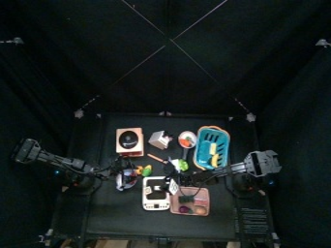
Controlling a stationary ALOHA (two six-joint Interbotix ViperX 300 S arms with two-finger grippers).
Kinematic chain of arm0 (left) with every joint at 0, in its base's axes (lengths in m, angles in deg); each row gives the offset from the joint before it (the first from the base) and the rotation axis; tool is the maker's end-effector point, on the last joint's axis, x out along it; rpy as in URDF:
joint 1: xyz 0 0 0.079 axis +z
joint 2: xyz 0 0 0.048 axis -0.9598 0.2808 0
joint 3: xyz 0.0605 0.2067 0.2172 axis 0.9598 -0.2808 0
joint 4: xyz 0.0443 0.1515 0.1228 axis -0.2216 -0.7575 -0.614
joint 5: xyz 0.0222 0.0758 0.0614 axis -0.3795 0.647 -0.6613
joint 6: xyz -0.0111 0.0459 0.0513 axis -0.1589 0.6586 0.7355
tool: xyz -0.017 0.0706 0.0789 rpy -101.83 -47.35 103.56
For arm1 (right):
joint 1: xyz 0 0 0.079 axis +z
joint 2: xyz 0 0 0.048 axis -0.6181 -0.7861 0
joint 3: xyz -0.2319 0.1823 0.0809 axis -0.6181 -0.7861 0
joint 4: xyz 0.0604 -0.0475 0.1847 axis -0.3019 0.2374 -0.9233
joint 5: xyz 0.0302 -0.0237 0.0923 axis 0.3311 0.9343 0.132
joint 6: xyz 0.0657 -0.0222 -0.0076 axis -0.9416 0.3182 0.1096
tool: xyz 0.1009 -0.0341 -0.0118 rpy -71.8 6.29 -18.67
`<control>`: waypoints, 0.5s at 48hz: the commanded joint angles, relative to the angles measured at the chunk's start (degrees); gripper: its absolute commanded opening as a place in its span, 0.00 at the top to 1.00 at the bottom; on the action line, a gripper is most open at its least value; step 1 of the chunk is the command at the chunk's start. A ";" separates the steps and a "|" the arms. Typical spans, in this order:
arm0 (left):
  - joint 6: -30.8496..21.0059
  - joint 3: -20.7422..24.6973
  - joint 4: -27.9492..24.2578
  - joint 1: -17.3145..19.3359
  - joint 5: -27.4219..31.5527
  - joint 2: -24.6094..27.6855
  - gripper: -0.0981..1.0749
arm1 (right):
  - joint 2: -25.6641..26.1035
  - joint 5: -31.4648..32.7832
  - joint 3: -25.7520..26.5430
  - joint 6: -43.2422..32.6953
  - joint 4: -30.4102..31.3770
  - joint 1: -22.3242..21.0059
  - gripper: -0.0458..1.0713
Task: Grab white sushi piece from stove
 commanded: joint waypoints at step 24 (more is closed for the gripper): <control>45.53 16.70 36.39 -2.90 26.28 4.48 0.18 | 10.02 -9.23 -7.12 0.44 8.70 -7.21 0.22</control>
